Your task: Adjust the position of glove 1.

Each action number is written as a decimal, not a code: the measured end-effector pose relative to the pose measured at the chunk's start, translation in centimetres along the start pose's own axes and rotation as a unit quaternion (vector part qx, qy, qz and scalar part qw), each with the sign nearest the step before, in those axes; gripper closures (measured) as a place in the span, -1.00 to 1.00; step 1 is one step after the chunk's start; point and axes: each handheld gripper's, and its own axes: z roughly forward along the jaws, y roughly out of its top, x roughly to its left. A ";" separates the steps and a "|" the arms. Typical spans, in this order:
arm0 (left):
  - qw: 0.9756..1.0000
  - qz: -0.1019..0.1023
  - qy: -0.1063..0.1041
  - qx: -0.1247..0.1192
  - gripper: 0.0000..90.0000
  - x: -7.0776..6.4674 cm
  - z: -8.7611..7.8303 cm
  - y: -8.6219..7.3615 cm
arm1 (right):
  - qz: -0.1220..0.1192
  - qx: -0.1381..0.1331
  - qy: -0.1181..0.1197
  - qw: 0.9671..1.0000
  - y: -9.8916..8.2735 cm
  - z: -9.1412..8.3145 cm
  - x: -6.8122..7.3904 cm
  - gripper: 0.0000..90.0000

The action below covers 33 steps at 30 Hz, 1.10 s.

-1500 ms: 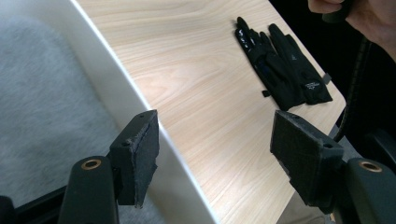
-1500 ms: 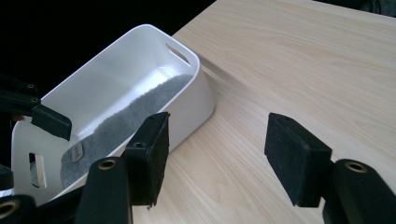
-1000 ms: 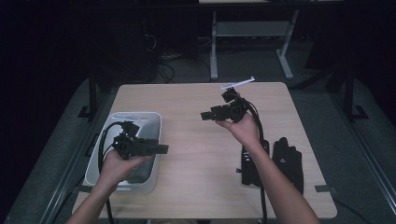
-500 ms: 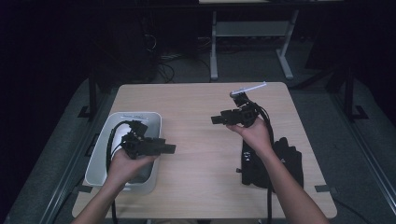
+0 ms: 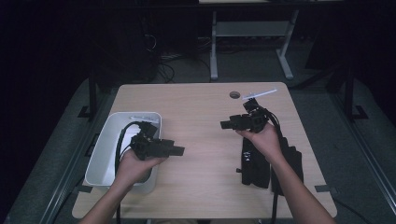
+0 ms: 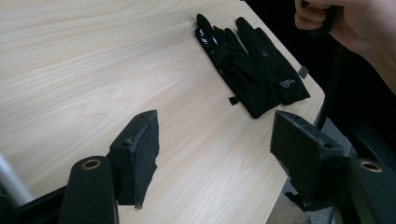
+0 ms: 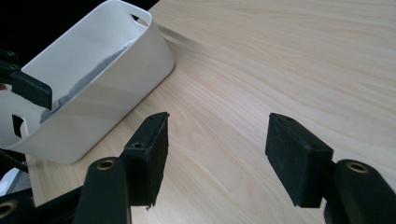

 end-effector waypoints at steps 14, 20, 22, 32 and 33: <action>1.000 0.009 -0.017 0.010 -0.29 -1.3 2.3 0.3 | 0.010 -0.006 -0.024 1.000 -2.9 -2.9 -2.0 -0.13; 1.000 0.014 -0.024 0.013 -0.29 -1.9 3.5 0.4 | 0.016 -0.010 -0.032 0.999 -4.2 -3.8 -2.6 -0.13; 0.999 0.016 -0.027 0.014 -0.29 -2.1 3.9 0.4 | 0.019 -0.007 -0.033 0.999 -4.7 -4.0 -2.7 -0.13; 0.999 0.014 -0.042 0.022 -0.29 -2.6 5.8 0.2 | 0.019 0.003 -0.051 0.999 -7.4 -4.9 -3.7 -0.15; 0.999 0.016 -0.043 0.022 -0.29 -2.7 6.0 0.1 | 0.021 0.003 -0.053 0.998 -7.7 -5.0 -3.8 -0.15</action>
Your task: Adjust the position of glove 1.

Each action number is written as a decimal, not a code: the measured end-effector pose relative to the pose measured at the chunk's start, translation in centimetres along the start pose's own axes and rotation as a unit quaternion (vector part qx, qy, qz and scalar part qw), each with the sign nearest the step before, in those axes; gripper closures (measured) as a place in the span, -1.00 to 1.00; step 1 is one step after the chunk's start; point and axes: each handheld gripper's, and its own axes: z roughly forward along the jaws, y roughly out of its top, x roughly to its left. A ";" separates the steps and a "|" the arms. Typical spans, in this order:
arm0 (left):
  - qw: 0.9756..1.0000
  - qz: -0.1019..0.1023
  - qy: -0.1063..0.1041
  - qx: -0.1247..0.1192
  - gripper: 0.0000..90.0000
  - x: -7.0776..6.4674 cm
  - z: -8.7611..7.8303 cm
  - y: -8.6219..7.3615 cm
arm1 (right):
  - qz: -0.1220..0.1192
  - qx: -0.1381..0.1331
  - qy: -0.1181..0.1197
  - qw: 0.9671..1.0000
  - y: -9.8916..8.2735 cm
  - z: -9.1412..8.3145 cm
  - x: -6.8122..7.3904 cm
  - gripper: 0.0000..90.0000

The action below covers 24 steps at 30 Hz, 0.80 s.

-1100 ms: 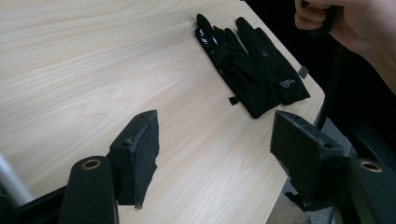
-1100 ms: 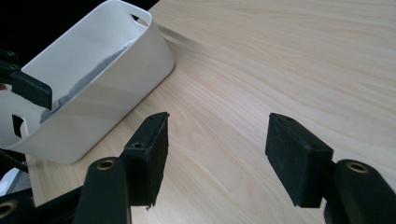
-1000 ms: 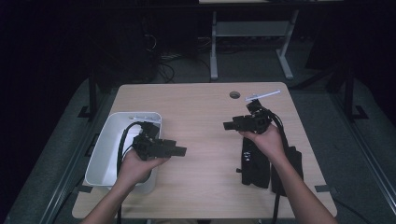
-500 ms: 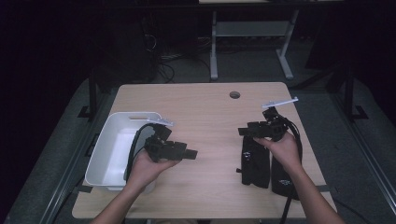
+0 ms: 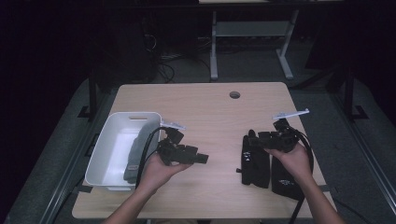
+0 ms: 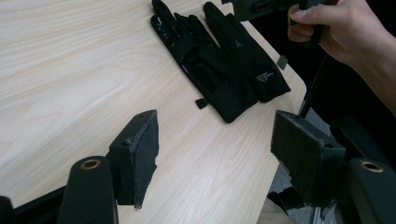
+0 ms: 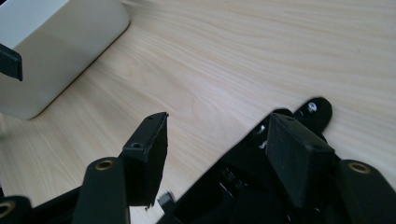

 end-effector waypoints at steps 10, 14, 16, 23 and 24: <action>1.000 0.002 -0.008 0.003 -0.33 -0.5 1.5 0.0 | 0.020 -0.001 -0.023 1.000 -2.7 -1.8 -1.8 -0.14; 1.000 0.003 -0.011 0.005 -0.33 -0.7 1.9 0.1 | 0.025 0.002 -0.027 0.999 -3.7 -2.1 -2.4 -0.14; 1.000 0.005 -0.012 0.007 -0.33 -0.8 2.2 0.1 | 0.028 0.005 -0.028 0.999 -4.2 -2.3 -2.6 -0.14; 1.000 0.008 -0.014 0.014 -0.34 -1.0 2.8 0.1 | 0.025 0.012 -0.044 0.999 -5.7 -2.8 -3.2 -0.15; 1.000 0.008 -0.014 0.013 -0.34 -1.1 2.9 0.0 | 0.024 0.012 -0.046 0.999 -5.9 -3.0 -3.3 -0.15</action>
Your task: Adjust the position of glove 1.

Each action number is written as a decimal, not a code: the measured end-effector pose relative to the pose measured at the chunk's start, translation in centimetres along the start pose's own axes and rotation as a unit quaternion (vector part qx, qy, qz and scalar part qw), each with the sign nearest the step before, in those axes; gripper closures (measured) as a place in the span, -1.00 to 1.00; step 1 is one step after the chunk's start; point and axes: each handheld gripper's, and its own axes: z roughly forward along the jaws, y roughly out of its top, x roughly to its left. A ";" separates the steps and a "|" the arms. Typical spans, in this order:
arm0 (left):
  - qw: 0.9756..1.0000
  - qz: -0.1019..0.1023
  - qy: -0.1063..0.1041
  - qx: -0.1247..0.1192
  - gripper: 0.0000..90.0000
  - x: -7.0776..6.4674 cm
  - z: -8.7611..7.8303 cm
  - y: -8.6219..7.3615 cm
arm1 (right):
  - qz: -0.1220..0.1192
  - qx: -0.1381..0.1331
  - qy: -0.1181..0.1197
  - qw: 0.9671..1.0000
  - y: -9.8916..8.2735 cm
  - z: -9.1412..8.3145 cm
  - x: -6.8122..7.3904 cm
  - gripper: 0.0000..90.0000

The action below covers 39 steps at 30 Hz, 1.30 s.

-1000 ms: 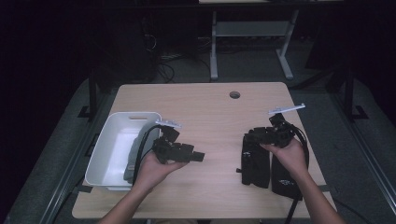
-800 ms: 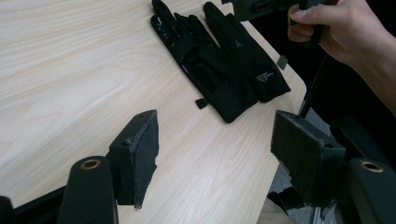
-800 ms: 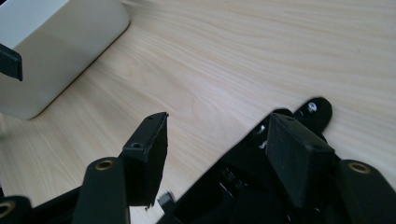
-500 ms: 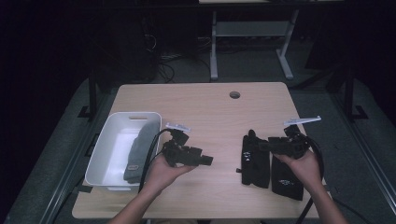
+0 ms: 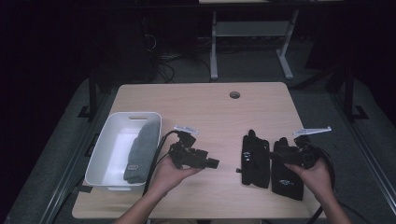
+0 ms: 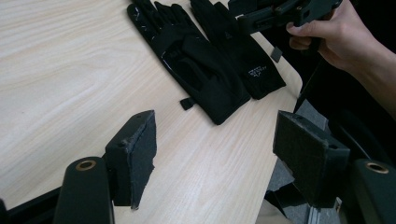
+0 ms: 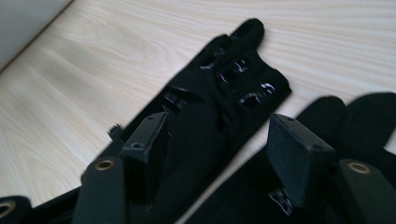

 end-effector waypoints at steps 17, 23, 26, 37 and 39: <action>1.000 -0.002 -0.009 0.010 -0.34 0.0 0.9 -0.1 | 0.004 0.014 -0.049 0.999 -3.7 -1.1 -2.4 0.00; 1.000 -0.002 -0.011 0.010 -0.34 0.0 1.0 -0.2 | -0.010 0.029 -0.072 0.997 -4.6 -0.7 -2.7 0.07; 1.000 -0.003 -0.011 0.012 -0.34 0.0 1.1 -0.2 | -0.021 0.033 -0.082 0.996 -4.7 -0.4 -2.4 0.08; 1.000 -0.002 -0.014 0.015 -0.34 -0.1 1.4 -0.6 | -0.054 0.025 -0.118 0.991 -5.1 0.1 -1.5 0.37; 1.000 -0.004 -0.013 0.016 -0.34 -0.1 1.4 -0.6 | -0.058 0.026 -0.117 0.991 -5.1 0.2 -1.5 0.48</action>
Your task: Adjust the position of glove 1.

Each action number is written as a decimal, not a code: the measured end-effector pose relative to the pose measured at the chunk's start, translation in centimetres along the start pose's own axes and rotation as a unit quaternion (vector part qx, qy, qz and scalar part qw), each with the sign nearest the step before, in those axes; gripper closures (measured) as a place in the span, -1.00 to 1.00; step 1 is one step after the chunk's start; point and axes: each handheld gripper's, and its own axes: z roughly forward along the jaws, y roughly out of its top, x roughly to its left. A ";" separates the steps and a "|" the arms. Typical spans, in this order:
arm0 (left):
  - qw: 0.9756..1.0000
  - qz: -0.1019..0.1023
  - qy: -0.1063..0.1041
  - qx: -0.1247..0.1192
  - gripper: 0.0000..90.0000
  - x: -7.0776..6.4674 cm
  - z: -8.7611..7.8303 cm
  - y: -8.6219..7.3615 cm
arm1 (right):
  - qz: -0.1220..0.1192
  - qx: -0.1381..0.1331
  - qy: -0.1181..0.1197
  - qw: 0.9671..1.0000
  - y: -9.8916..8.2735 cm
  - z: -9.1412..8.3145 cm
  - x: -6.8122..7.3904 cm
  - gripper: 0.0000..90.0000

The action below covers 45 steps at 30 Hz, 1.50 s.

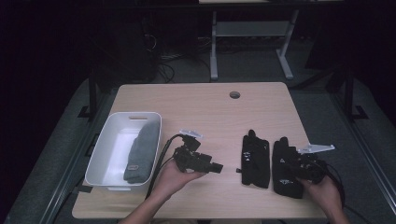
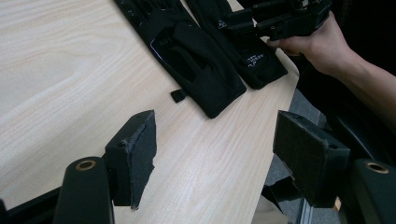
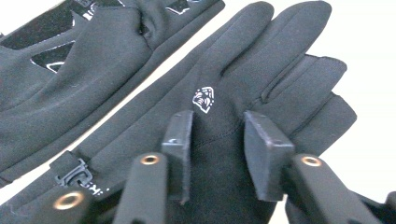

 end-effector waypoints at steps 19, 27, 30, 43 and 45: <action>1.000 -0.001 0.001 -0.004 -0.34 0.2 -0.5 0.1 | 0.044 -0.020 0.025 0.998 0.6 -1.2 -0.4 0.71; 1.000 0.000 0.002 -0.009 -0.34 0.1 -0.8 0.1 | 0.040 -0.045 0.038 0.997 3.0 -2.4 0.5 0.71; 1.000 0.003 0.002 -0.008 -0.34 0.2 -0.9 0.1 | 0.042 -0.052 0.048 0.997 4.0 -2.4 1.1 0.71; 1.000 0.002 0.005 -0.009 -0.34 0.5 -1.4 -0.2 | 0.052 -0.051 0.071 0.995 6.8 0.2 3.6 0.70; 1.000 0.001 0.007 -0.009 -0.34 0.5 -1.5 -0.3 | 0.057 -0.050 0.073 0.994 7.1 0.7 3.9 0.69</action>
